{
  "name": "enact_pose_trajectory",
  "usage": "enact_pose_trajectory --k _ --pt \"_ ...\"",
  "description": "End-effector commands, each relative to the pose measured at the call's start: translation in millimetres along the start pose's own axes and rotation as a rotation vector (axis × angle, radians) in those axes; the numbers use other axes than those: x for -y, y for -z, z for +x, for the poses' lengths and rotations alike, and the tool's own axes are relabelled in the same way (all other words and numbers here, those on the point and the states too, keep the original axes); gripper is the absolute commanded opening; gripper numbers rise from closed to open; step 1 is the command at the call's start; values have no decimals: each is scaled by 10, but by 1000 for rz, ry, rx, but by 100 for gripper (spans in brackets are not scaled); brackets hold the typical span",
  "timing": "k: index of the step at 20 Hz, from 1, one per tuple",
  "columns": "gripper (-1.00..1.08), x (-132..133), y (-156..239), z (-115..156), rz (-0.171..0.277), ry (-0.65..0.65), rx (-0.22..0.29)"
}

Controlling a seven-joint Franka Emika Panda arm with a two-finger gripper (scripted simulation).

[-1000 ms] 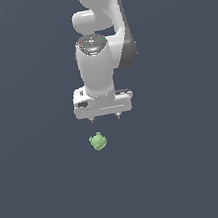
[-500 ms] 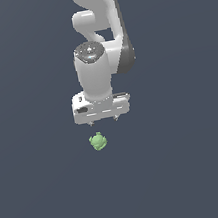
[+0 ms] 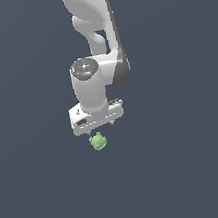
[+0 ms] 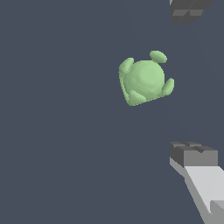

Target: Pick up the object and move it to a goal position.

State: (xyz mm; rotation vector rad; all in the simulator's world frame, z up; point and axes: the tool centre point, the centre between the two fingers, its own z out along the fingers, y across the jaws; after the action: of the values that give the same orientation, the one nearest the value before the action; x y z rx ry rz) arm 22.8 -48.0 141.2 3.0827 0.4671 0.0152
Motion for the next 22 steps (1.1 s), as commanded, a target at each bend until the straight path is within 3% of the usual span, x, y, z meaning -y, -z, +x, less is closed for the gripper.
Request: enact_pose_trajectory --k 1,12,22 --pt "100 -59 -103 1 4 59 2" --pt "100 -242 -438 -10 21 246 3" --pt "100 -285 -519 -19 25 289 3"
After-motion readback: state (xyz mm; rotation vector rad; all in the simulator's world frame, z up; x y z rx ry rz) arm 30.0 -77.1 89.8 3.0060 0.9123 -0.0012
